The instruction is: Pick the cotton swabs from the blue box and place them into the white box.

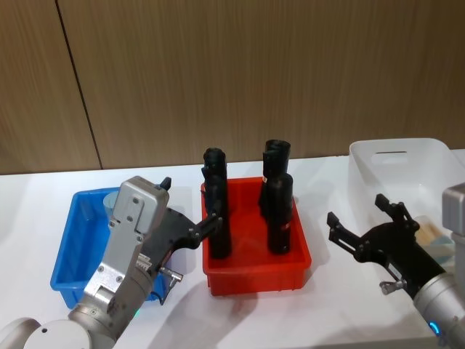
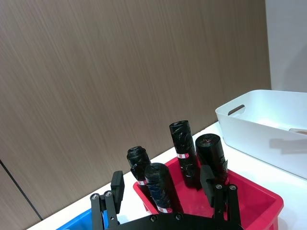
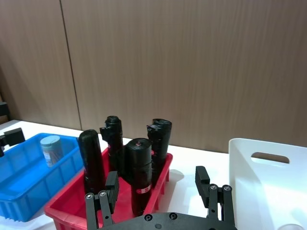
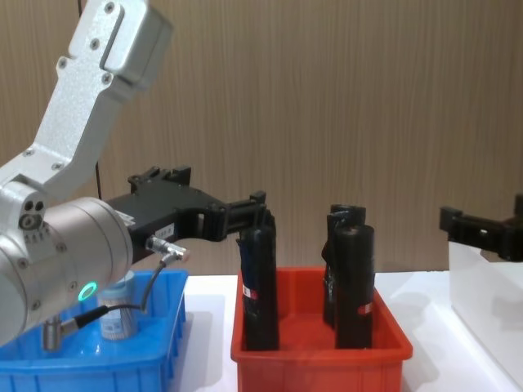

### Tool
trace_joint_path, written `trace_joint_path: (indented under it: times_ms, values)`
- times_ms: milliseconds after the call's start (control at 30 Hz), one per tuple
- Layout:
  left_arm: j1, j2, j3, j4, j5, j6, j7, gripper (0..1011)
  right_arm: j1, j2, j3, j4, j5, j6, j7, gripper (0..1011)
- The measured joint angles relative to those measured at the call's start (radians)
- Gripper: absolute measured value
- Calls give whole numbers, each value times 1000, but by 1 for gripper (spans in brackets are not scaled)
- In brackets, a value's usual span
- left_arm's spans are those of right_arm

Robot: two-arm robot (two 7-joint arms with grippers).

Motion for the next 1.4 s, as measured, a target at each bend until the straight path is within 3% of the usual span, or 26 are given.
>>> trace_joint_path:
  times_ms: [500, 1000, 1400]
  values:
    - [-1, 0, -1, 0, 0, 0, 0, 1004, 87, -30, -8, 94, -31, -1, 129, 1002]
    - [-1, 0, -1, 1, 0, 1, 0, 1004, 233, -76, -13, 274, -79, -1, 250, 1002]
    - [-1, 0, -1, 1, 0, 1, 0, 1004, 327, -103, -13, 407, -89, -7, 324, 1002]
